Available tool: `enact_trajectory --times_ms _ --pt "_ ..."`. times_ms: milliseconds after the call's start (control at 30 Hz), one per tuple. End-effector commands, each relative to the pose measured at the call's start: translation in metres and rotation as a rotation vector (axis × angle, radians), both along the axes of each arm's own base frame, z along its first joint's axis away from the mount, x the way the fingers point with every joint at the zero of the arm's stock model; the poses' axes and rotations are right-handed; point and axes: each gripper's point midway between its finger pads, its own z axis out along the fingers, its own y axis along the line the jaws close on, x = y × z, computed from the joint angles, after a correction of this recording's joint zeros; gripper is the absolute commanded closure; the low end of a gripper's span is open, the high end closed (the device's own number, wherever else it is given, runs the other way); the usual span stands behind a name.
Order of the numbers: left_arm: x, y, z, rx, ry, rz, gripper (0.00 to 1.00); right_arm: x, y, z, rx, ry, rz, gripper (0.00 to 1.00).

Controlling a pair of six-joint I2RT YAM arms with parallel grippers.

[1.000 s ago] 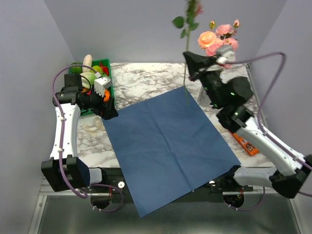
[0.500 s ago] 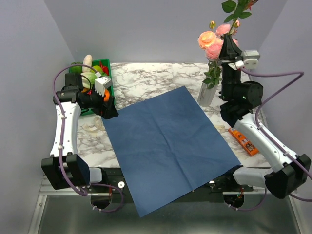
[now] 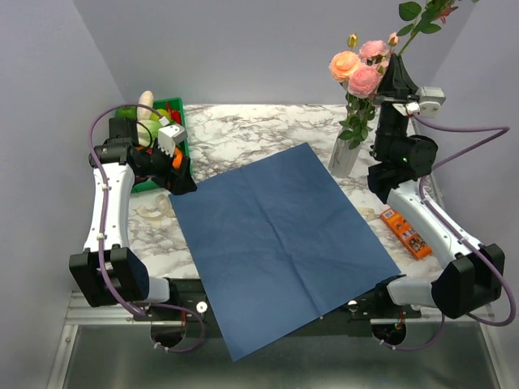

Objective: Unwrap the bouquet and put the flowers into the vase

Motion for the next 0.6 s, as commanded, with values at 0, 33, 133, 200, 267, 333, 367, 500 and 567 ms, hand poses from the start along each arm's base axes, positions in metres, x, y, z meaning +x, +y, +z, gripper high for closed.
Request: enact_trajectory --times_ms 0,33,133,200,267,333,367,500,567 --pt "0.003 0.0 0.01 -0.003 -0.025 -0.027 0.01 0.003 -0.009 -0.007 0.088 -0.058 0.027 0.99" --pt "0.003 0.0 0.01 -0.003 -0.018 -0.028 0.01 0.006 -0.01 -0.01 0.103 -0.055 0.031 0.99" --pt "0.004 0.002 0.008 0.003 -0.016 -0.027 0.01 0.012 -0.013 -0.023 0.138 -0.049 0.031 0.99" --pt "0.004 0.002 0.009 0.005 -0.016 -0.028 0.01 0.014 -0.013 -0.032 0.154 -0.038 0.036 0.99" --pt "0.005 0.001 0.008 0.002 -0.013 -0.031 0.01 0.017 -0.014 -0.045 0.165 -0.016 0.036 0.99" --pt "0.005 0.0 0.008 -0.005 -0.01 -0.034 0.01 0.018 -0.016 -0.053 0.171 -0.001 0.03 0.99" --pt "0.004 0.0 0.008 -0.007 -0.007 -0.035 0.01 0.02 -0.017 -0.065 0.176 0.026 0.023 0.99" --pt "0.003 -0.001 0.007 -0.015 -0.008 -0.039 0.01 0.018 -0.022 -0.091 0.181 0.081 0.004 0.99" --pt "0.002 -0.002 0.006 -0.018 -0.003 -0.043 0.01 0.018 -0.026 -0.104 0.18 0.125 -0.02 0.99"
